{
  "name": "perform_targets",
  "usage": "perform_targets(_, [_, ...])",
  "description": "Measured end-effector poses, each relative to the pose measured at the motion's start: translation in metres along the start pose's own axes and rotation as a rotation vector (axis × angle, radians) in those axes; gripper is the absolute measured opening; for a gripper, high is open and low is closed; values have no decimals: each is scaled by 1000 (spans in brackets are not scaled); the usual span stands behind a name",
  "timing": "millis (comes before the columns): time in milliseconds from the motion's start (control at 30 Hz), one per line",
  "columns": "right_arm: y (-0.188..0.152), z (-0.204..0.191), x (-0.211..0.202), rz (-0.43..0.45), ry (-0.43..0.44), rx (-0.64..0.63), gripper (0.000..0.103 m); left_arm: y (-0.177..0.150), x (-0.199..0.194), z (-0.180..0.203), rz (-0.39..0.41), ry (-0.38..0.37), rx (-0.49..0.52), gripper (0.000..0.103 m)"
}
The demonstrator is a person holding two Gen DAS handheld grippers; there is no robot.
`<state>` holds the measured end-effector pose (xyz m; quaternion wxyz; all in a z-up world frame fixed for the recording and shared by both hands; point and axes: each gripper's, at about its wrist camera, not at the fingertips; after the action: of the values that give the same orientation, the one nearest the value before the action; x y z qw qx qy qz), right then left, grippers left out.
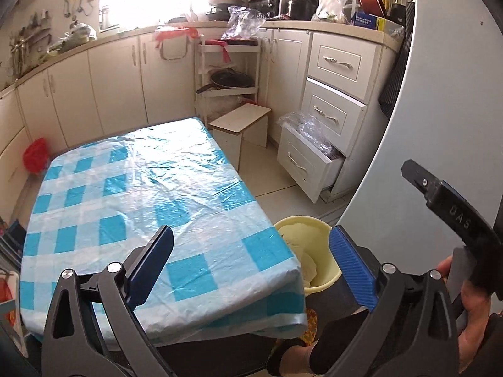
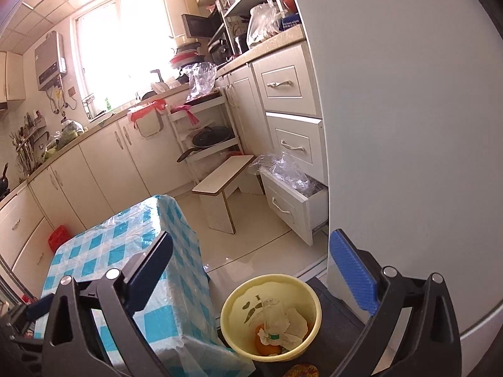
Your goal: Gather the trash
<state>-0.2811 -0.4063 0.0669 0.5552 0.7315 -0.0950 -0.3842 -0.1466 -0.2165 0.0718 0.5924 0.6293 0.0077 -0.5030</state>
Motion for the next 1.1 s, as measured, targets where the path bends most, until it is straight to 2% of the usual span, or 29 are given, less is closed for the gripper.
perform_targets(367, [-13,-47,-82,7,68,-88,96,-8,-86,-38,75,33,-20,95])
perform_targets(767, [-22,-90,-140,18,90,-124,96,-22,-137,-55,140,56,-44,95])
perform_targets(900, [-30,-103,-147,33,63,-164,96,-26,-146,-60,154,72,-54,95])
perform_targets(1100, [-35,-104,-151,18,2,-154,96,-27,-153,-63,169,83,-52,95])
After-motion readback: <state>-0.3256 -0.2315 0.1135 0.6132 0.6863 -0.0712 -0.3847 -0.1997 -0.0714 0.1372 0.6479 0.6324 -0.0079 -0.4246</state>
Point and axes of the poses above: each gripper's, at about its wrist camera, not at the fingertips, and x roughly the way its jaws point, z to its right, y to its top, and after that the axes turned 10 degrees about -x, right-handed
